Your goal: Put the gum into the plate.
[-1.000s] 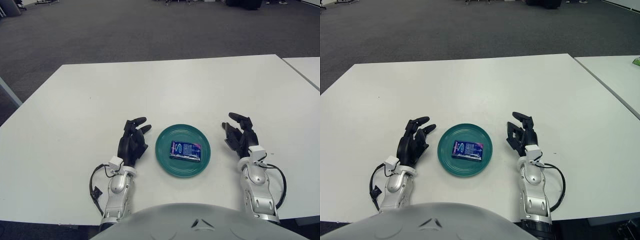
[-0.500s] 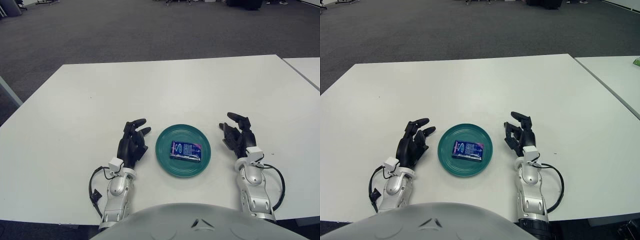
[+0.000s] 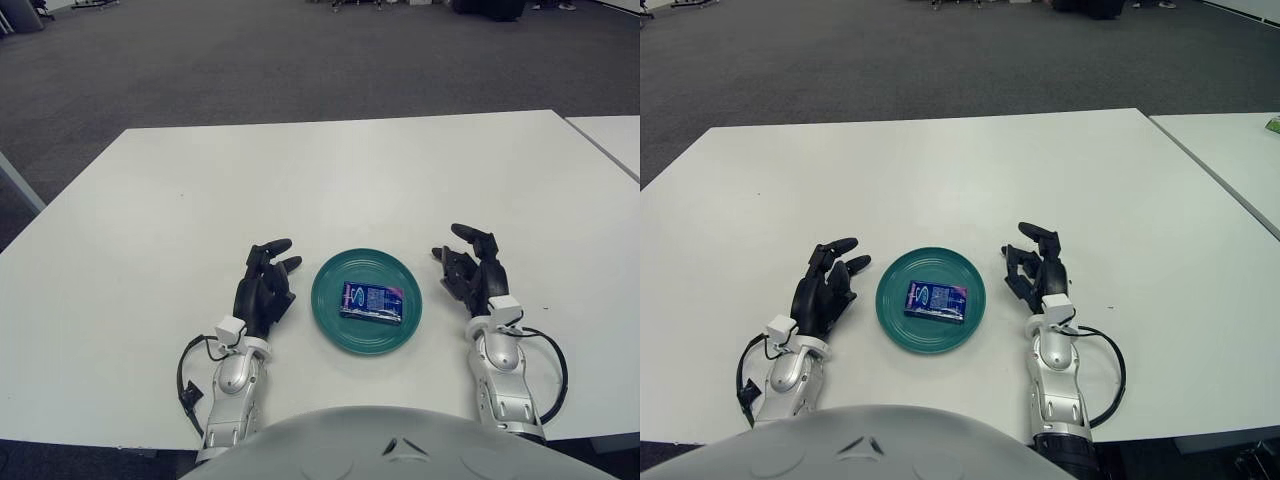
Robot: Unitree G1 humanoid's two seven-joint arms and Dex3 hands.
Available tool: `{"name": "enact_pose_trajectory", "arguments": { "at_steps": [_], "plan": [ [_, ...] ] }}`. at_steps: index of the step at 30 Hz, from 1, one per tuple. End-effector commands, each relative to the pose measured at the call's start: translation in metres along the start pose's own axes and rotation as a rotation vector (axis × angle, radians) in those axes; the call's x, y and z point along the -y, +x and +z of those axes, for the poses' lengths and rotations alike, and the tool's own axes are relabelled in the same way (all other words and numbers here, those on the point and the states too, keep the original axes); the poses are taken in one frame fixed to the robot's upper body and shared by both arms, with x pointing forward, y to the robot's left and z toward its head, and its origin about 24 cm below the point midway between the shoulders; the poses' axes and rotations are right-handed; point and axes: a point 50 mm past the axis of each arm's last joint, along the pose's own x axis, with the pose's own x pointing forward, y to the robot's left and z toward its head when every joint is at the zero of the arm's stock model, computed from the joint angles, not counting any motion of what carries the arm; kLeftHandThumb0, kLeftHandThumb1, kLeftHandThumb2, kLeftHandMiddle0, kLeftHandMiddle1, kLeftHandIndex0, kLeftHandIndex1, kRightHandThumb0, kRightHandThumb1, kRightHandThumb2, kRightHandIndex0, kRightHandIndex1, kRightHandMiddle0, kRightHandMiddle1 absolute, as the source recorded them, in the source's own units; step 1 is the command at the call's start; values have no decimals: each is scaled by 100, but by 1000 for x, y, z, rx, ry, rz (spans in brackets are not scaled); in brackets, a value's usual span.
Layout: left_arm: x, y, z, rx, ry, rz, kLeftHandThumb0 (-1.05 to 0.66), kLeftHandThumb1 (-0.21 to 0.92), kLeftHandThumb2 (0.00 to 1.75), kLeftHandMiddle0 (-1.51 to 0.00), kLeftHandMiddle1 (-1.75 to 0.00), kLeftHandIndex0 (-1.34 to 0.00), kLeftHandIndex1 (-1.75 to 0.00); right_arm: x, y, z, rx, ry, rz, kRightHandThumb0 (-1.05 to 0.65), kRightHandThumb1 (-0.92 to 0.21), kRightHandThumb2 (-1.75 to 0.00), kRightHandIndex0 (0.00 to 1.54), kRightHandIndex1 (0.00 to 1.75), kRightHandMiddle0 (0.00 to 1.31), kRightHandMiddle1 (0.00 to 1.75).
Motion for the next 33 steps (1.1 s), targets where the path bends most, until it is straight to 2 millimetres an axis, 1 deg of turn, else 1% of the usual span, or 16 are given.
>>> {"name": "enact_pose_trajectory", "arguments": {
  "at_steps": [1,13,24,33],
  "plan": [
    [-3,-8,-14,-92,-9,31,-74,92,78,-34,-107,-19,-127,-1,-13,-25,-120,31,-25,-45,-72,-84,58,91,5,115],
    [-3,-8,-13,-85,5,37,-75,92,77,-34,-110,-18,-128,0,-16,-27,-97,46,-62,-44,-71,-90,57,94,7,117],
    [-2,-7,-12,-83,0,34,-75,92,76,-35,-111,-21,-130,2,-17,-29,-96,45,-77,-43,-71,-90,56,94,9,116],
    [-1,-6,-13,-82,7,32,-75,92,77,-34,-111,-20,-129,3,-17,-26,-87,48,-79,-42,-70,-91,56,94,11,116]
  ]
}}
